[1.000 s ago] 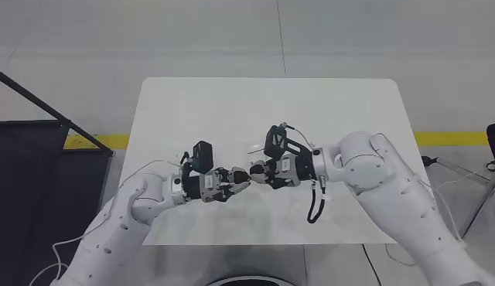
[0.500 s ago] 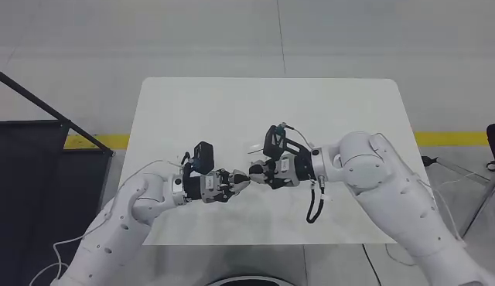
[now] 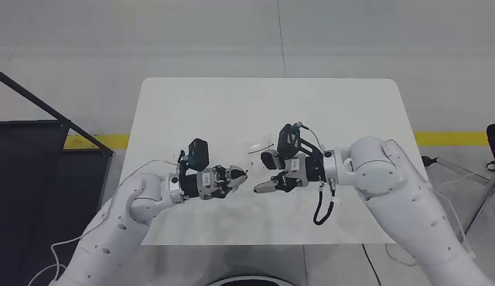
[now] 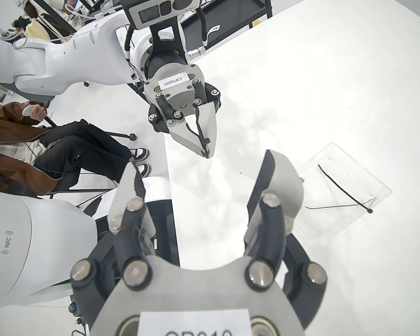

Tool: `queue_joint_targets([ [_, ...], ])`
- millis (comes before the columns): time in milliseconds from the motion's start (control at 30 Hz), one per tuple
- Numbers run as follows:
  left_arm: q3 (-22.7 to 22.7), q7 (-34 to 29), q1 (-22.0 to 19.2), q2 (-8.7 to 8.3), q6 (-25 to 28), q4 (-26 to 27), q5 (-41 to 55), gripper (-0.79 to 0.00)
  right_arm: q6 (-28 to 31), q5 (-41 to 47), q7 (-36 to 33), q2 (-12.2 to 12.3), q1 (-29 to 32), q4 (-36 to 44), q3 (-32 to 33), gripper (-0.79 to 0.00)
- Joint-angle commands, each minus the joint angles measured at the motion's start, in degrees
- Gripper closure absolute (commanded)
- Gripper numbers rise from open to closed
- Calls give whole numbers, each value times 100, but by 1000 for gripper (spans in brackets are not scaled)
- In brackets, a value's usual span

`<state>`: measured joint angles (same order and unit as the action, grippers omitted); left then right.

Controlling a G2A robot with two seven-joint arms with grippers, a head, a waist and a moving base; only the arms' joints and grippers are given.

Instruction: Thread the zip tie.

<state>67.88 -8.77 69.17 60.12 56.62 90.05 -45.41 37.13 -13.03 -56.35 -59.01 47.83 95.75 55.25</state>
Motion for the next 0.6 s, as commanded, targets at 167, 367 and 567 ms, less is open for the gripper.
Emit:
queue_joint_targets([
  [167, 130, 384, 75, 6, -123, 6, 76, 0, -119, -332, 300, 26, 233, 135, 30, -785],
  [367, 130, 384, 75, 6, -123, 6, 76, 0, -196, -366, 431, 37, 283, 180, 108, -785],
  [567, 105, 445, 120, 23, -354, 65, 121, 0, -274, -489, 515, 32, 351, 227, 62, -785],
])
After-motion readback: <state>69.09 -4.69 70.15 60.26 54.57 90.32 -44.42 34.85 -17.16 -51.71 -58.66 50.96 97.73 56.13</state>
